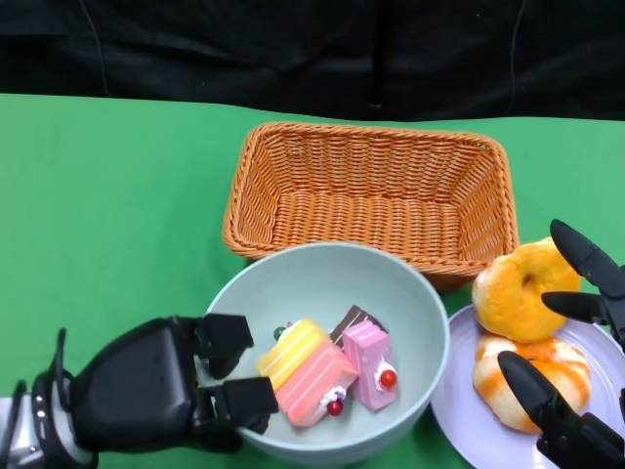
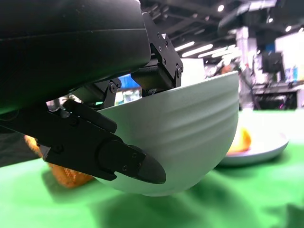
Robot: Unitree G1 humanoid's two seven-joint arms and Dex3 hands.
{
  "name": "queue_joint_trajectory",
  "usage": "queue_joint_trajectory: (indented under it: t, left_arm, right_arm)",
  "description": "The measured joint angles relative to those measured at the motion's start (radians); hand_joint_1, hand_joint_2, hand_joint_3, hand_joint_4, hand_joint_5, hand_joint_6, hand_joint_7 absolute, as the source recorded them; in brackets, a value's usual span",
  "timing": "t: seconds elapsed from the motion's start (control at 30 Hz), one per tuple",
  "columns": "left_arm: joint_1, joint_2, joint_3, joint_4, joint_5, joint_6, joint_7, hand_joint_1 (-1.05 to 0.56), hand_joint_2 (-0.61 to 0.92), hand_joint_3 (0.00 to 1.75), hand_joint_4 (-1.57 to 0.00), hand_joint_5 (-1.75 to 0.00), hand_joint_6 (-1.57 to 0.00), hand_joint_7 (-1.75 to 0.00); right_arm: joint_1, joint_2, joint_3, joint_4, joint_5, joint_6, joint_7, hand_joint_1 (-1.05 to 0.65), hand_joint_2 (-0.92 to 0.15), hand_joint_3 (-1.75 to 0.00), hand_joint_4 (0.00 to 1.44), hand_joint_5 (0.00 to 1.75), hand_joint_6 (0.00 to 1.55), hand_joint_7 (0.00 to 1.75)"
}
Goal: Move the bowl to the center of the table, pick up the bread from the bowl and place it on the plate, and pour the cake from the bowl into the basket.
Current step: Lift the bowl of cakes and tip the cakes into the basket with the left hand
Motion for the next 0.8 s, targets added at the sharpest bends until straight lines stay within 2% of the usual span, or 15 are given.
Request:
queue_joint_trajectory:
  t: [0.23,0.73,0.8]
  left_arm:
    - [0.047,0.023,0.070,-0.082,-0.095,-0.028,-0.118,-0.28,0.92,0.14,-0.93,-1.75,-0.66,-1.75]
    - [0.069,0.015,0.118,-0.092,-0.103,-0.052,-0.156,-0.28,0.92,0.14,-0.93,-1.75,-0.66,-1.75]
    - [0.078,0.015,0.126,-0.115,-0.199,-0.077,-0.231,-0.21,0.65,0.77,-0.94,-1.75,-0.66,-1.75]
  right_arm:
    - [-0.010,-0.005,-0.007,0.044,0.001,-0.051,-0.017,-0.39,-0.92,-0.37,0.04,1.22,0.00,0.70]
    - [-0.011,-0.004,-0.009,0.058,0.001,-0.064,-0.019,-0.39,-0.92,-0.37,0.04,1.22,0.00,0.70]
    - [-0.014,-0.006,-0.011,0.087,0.013,-0.089,-0.025,-0.44,-0.92,-0.37,0.07,1.25,0.00,0.75]
